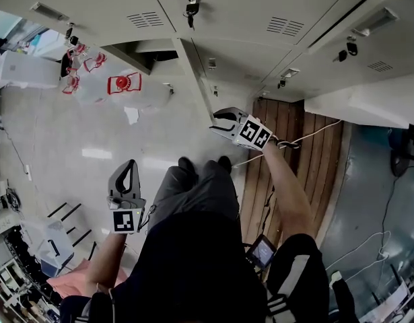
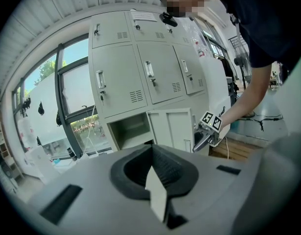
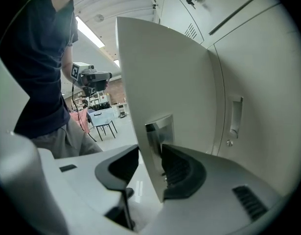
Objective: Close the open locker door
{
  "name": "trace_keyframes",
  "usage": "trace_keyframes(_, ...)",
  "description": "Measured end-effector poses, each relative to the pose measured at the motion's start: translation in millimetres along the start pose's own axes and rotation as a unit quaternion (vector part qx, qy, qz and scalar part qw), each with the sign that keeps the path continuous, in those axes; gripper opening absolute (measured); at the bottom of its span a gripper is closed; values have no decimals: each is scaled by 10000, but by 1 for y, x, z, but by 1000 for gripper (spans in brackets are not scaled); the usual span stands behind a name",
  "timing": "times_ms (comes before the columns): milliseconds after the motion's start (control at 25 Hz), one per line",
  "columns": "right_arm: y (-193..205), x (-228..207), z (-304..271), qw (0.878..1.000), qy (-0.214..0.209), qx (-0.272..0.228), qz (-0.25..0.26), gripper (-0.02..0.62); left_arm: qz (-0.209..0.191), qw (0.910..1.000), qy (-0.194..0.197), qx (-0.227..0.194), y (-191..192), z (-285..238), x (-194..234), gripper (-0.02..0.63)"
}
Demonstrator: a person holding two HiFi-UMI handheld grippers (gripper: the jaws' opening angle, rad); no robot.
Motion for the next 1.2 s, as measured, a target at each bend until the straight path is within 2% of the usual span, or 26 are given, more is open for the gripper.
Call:
trace_keyframes(240,-8,12,-22,9995,-236,180,127,140,52,9999,-102,-12,5,4,6,3)
trace_keyframes(520,-22,30,-67,9991,-166,218,319,121,195,9989,-427,34,18,12,25,3)
trace_keyframes(680,-34,37,-99,9990,-44,180,401,112,255,9971,-703,108,25,21,37,3)
trace_keyframes(960,-56,37,-147,9994,302,-3,170,107,279,9910,-1277,278,33,31,65,3)
trace_keyframes(1080,-66,37,-163,9988,485,-91,56,106,383,9900,-1347,172,34,29,76,3)
trace_keyframes(1200,-75,37,-175,9977,654,-179,-4,104,488,9914,-1214,14,41,21,84,3)
Point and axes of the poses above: the fingertips, and each gripper's own axes: z backward along the fingers, x to its left, y out of its underside, the point moved 6 cm from there along z, backward along the fingers, and after that the axes turned 14 degrees about -z, right-handed, at the moved point
